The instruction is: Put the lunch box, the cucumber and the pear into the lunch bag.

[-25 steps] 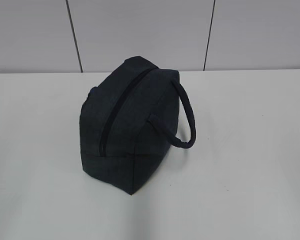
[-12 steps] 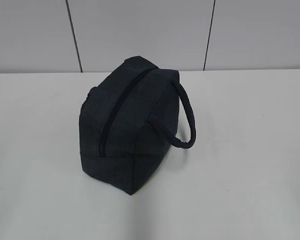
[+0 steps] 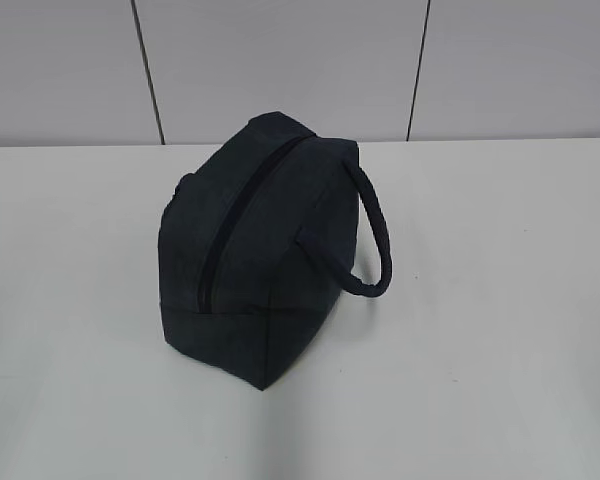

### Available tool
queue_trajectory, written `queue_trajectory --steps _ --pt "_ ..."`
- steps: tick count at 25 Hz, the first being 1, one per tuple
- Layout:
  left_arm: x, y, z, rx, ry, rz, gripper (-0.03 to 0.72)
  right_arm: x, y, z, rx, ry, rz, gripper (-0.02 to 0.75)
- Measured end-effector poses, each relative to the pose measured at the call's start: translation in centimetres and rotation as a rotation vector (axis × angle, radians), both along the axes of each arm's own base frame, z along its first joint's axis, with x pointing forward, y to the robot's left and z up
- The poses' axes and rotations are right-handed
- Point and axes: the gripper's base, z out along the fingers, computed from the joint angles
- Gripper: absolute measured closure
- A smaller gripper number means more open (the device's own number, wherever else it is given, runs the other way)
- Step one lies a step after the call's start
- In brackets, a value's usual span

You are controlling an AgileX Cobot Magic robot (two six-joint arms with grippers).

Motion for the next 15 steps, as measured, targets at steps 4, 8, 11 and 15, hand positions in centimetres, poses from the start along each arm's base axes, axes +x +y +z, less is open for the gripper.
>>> queue_trajectory --steps 4,8,11,15 --pt "0.00 0.00 0.00 0.000 0.000 0.000 0.261 0.00 0.00 0.00 0.000 0.000 0.000 0.261" --pt "0.00 0.00 0.00 0.000 0.000 0.000 0.288 0.00 0.00 0.00 0.000 0.000 0.000 0.261" --pt "-0.05 0.02 -0.03 -0.001 -0.003 0.001 0.301 0.00 0.00 0.00 0.000 0.000 0.000 0.261" --pt "-0.04 -0.11 -0.03 -0.002 -0.003 0.086 0.312 -0.03 0.00 0.00 0.000 -0.002 0.000 0.261"
